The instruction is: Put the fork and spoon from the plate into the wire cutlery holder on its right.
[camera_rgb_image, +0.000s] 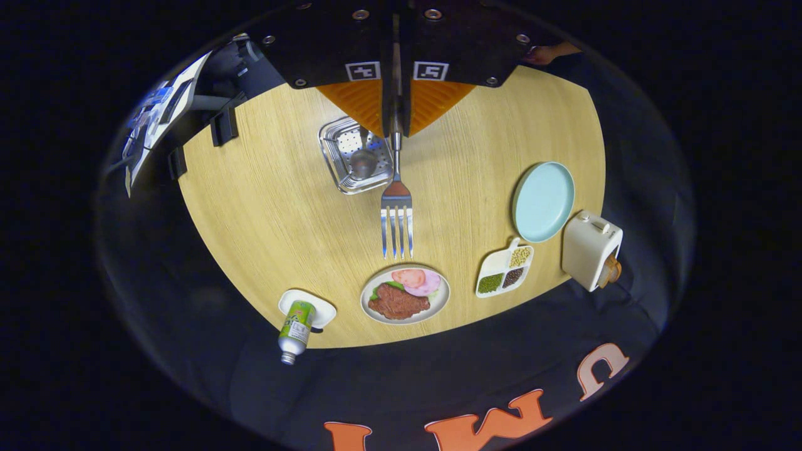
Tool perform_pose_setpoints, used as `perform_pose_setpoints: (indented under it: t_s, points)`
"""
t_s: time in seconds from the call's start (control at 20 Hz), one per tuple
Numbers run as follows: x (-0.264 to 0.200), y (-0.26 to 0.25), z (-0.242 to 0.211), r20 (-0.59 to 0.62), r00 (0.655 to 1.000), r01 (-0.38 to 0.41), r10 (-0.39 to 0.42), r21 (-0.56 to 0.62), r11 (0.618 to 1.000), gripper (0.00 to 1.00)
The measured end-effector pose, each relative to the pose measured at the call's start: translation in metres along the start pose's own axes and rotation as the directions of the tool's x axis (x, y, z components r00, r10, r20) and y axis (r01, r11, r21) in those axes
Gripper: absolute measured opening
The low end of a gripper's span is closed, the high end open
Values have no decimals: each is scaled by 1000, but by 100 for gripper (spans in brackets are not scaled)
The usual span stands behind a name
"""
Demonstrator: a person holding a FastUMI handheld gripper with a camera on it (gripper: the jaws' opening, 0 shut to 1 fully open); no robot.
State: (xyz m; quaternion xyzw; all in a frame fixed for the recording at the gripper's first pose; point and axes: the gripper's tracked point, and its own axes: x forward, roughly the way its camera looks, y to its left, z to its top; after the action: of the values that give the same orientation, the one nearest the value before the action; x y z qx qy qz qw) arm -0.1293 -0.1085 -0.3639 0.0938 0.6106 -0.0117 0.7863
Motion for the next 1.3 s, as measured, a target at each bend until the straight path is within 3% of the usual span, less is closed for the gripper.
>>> perform_pose_setpoints:
  t_s: [0.4,0.8,1.0,1.15,1.3]
  points:
    - [10,-35,-28,-88,996,-13,5,-82,997,5]
    - [27,-48,-37,-150,988,-36,24,-84,996,9]
    - [18,-44,-16,-76,995,-71,65,-81,994,12]
    - [20,-54,-2,-27,999,-30,27,-119,992,17]
    - [3,-34,31,103,989,-101,109,-77,992,17]
